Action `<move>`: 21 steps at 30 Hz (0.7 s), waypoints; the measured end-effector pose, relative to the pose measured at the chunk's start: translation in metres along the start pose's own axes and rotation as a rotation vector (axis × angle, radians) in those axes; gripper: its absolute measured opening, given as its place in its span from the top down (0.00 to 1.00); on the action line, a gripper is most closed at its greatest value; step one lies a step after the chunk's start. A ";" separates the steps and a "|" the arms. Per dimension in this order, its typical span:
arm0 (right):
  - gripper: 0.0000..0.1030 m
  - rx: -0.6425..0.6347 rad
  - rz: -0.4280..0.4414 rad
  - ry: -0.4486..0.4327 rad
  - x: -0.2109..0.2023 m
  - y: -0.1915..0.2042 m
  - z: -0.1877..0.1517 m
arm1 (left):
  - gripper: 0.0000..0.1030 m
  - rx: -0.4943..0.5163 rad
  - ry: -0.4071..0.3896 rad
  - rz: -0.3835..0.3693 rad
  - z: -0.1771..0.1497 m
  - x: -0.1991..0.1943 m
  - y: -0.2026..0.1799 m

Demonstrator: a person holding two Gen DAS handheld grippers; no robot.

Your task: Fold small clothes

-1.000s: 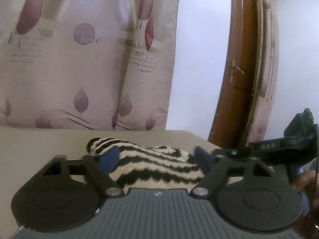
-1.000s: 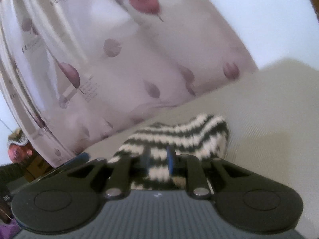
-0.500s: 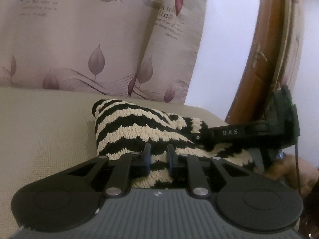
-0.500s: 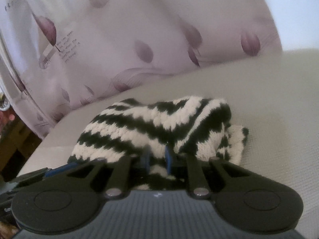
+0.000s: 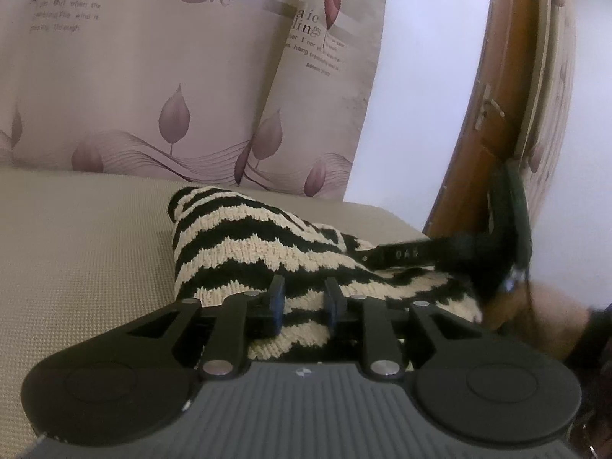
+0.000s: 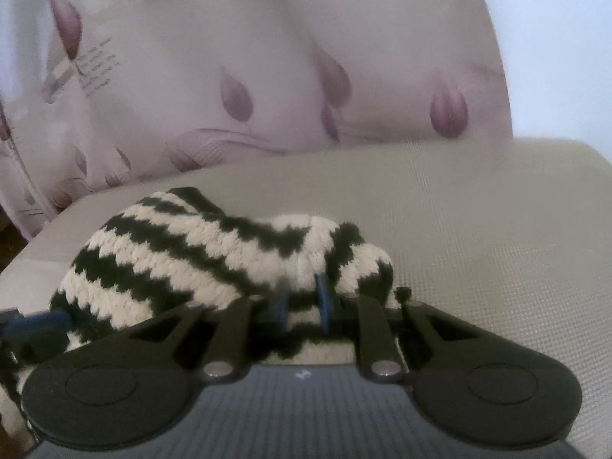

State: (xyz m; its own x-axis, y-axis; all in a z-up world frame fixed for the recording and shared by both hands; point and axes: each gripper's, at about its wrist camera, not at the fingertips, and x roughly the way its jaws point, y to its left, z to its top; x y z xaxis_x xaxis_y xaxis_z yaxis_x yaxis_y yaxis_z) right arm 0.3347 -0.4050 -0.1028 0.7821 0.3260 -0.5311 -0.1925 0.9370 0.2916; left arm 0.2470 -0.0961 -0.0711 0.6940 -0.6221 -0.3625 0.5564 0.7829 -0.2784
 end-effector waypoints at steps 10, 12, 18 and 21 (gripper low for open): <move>0.84 -0.161 0.004 -0.111 -0.090 0.057 -0.039 | 0.64 -0.006 -0.010 -0.016 0.000 -0.001 -0.002; 0.84 -0.250 -0.076 -0.066 -0.083 0.062 -0.066 | 0.61 0.019 -0.017 -0.013 -0.002 -0.002 -0.007; 0.84 -0.171 -0.069 -0.127 -0.085 0.052 -0.078 | 0.60 0.088 -0.044 0.001 -0.010 -0.006 -0.016; 0.84 -0.156 -0.054 -0.127 -0.086 0.050 -0.078 | 0.52 0.061 -0.053 -0.008 -0.005 -0.013 -0.017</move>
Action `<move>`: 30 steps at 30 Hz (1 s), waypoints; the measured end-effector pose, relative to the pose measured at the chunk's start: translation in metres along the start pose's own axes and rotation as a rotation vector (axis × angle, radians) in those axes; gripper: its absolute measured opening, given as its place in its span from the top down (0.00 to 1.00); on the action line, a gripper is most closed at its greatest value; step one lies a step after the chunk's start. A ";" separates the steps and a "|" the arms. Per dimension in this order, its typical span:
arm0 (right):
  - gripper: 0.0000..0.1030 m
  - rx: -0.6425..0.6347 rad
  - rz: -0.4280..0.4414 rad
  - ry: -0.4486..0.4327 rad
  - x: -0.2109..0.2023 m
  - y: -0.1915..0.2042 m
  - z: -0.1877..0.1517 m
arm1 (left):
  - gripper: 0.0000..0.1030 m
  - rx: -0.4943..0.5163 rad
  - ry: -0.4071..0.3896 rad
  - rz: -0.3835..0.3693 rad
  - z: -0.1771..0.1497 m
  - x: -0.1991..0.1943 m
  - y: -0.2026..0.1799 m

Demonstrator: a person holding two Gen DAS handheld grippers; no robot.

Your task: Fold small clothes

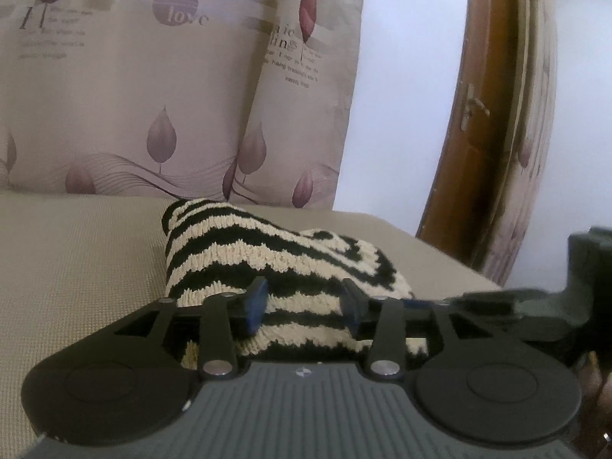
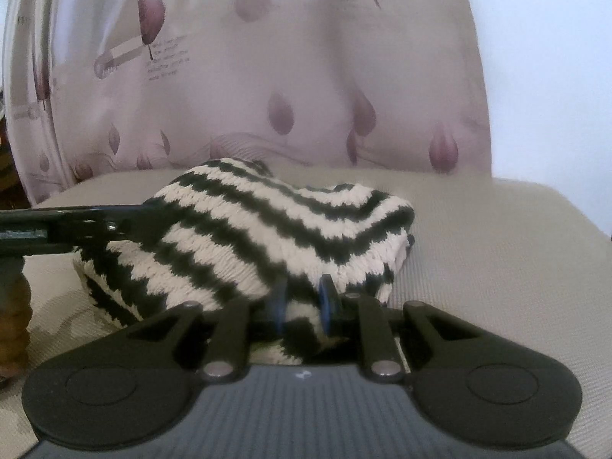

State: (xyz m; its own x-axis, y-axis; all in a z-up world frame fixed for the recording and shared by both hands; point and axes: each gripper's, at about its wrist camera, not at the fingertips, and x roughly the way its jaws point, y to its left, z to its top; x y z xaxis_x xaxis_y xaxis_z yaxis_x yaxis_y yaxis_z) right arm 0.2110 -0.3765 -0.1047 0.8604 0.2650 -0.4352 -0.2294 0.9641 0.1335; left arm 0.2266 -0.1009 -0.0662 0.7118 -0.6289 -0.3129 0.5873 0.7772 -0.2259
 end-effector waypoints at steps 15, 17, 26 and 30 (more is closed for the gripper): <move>0.83 -0.048 -0.032 -0.009 -0.002 0.006 0.001 | 0.49 0.078 0.029 0.163 -0.007 -0.013 -0.005; 0.83 -0.044 -0.029 -0.008 -0.002 0.005 0.000 | 0.49 0.098 0.032 0.170 -0.009 -0.011 -0.007; 0.82 -0.034 -0.026 -0.008 -0.001 0.005 0.000 | 0.45 0.075 0.032 0.173 -0.012 -0.007 -0.003; 0.82 -0.025 -0.022 -0.008 -0.001 0.003 0.001 | 0.44 0.080 0.033 0.178 -0.012 -0.006 -0.004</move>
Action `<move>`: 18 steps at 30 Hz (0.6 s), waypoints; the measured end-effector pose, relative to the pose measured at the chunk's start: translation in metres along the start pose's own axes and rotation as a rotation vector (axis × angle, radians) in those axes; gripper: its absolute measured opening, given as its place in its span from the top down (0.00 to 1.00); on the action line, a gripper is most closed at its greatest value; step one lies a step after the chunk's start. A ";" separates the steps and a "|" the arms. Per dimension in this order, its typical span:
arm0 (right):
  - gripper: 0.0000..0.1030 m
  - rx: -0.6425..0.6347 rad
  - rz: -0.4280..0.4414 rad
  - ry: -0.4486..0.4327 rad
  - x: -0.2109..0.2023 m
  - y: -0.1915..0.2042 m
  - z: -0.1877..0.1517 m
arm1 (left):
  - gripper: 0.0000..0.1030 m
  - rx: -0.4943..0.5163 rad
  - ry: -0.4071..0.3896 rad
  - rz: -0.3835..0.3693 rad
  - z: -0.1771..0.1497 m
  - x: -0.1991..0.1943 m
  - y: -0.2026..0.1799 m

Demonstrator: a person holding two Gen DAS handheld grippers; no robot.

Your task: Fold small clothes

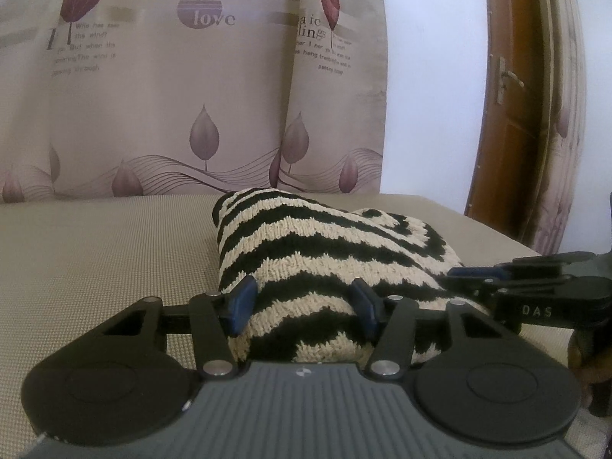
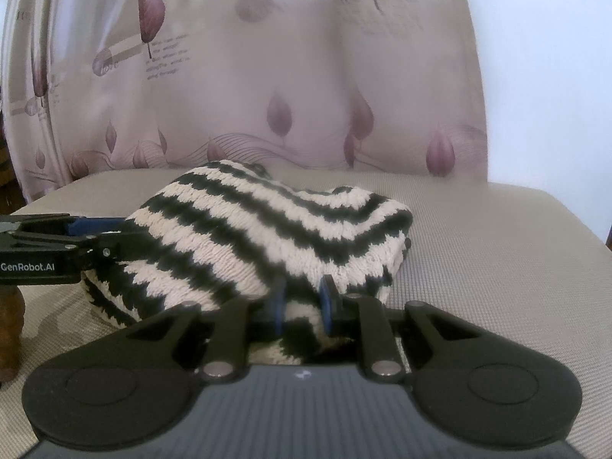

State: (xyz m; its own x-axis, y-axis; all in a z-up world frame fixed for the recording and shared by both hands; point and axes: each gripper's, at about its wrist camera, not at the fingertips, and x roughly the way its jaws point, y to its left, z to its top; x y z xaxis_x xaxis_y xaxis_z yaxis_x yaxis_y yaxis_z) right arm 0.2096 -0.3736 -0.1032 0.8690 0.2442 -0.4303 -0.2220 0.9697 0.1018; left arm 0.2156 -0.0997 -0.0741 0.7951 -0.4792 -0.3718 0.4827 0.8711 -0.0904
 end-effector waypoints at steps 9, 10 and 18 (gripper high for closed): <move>0.82 0.005 0.002 0.000 0.000 0.000 0.000 | 0.39 0.017 0.005 0.016 0.000 0.001 -0.004; 0.82 0.003 0.000 0.000 0.000 0.001 0.000 | 0.39 0.019 0.006 0.020 -0.001 0.002 -0.005; 0.82 0.009 0.002 -0.001 0.000 0.000 0.000 | 0.09 -0.112 0.080 0.037 -0.001 0.013 0.014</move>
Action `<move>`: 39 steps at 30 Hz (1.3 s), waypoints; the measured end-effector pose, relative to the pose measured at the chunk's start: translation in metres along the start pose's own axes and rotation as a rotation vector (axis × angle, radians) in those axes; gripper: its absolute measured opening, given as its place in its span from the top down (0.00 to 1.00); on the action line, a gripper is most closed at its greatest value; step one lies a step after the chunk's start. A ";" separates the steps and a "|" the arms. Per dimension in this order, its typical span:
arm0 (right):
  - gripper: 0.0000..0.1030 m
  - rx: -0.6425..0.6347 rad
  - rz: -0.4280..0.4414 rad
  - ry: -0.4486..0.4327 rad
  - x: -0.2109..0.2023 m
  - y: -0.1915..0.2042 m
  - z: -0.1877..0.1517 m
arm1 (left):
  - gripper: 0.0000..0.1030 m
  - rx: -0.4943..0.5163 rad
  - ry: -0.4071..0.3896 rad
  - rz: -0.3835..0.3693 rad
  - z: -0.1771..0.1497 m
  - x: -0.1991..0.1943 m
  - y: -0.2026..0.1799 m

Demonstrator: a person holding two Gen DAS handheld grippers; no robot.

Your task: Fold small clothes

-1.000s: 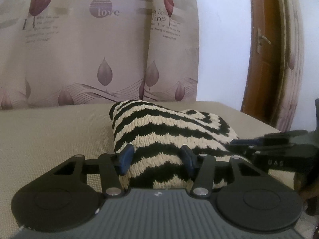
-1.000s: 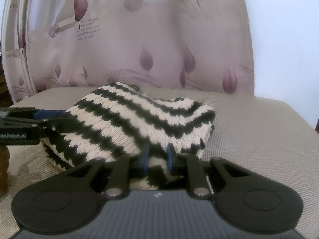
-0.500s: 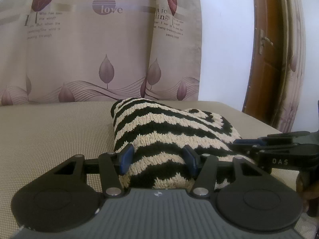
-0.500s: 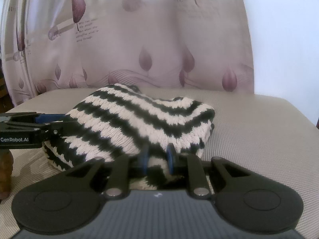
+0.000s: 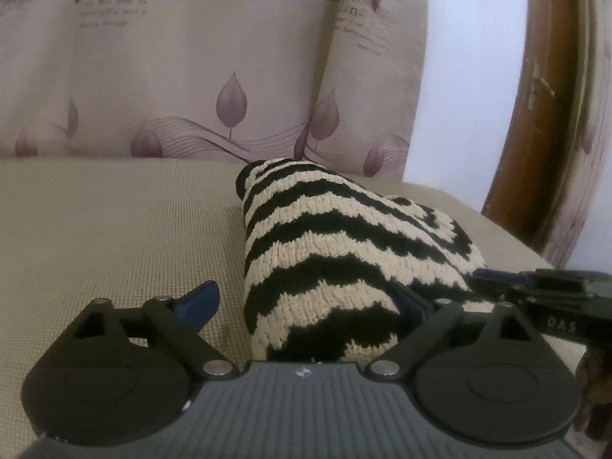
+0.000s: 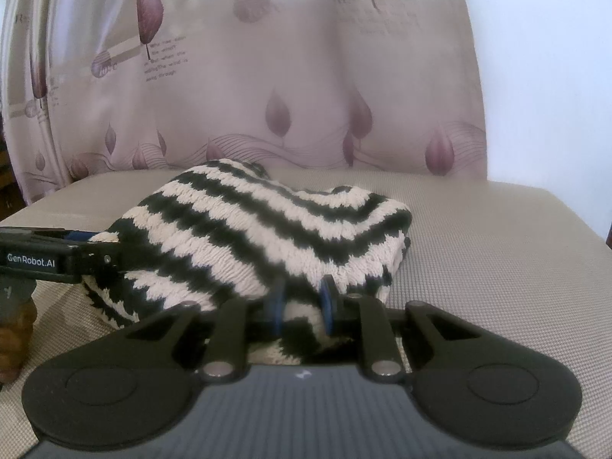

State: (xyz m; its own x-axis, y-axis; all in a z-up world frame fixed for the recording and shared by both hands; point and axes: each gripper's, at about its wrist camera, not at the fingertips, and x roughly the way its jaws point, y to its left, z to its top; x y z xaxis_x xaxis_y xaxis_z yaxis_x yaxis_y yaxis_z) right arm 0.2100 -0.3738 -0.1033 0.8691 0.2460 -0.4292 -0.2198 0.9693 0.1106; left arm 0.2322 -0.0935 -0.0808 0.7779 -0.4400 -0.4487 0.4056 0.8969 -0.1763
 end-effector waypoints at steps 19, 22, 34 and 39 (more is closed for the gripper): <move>0.80 -0.005 -0.005 -0.004 0.000 0.000 0.001 | 0.04 0.046 -0.011 0.041 -0.005 0.000 0.011; 0.80 -0.004 -0.007 -0.006 0.000 0.000 0.001 | 0.03 0.056 -0.012 0.053 -0.003 -0.002 -0.001; 0.77 -0.003 -0.015 -0.010 -0.001 -0.001 0.001 | 0.00 0.065 -0.009 0.072 -0.002 0.000 -0.002; 0.76 -0.001 -0.015 -0.011 -0.001 -0.001 0.001 | 0.00 0.069 -0.011 0.078 -0.003 -0.001 -0.004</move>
State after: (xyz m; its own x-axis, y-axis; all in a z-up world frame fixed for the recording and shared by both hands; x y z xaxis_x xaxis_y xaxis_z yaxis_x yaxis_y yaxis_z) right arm 0.2096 -0.3752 -0.1020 0.8770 0.2315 -0.4210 -0.2073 0.9728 0.1030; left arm 0.2284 -0.0969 -0.0823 0.8136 -0.3693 -0.4490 0.3751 0.9235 -0.0800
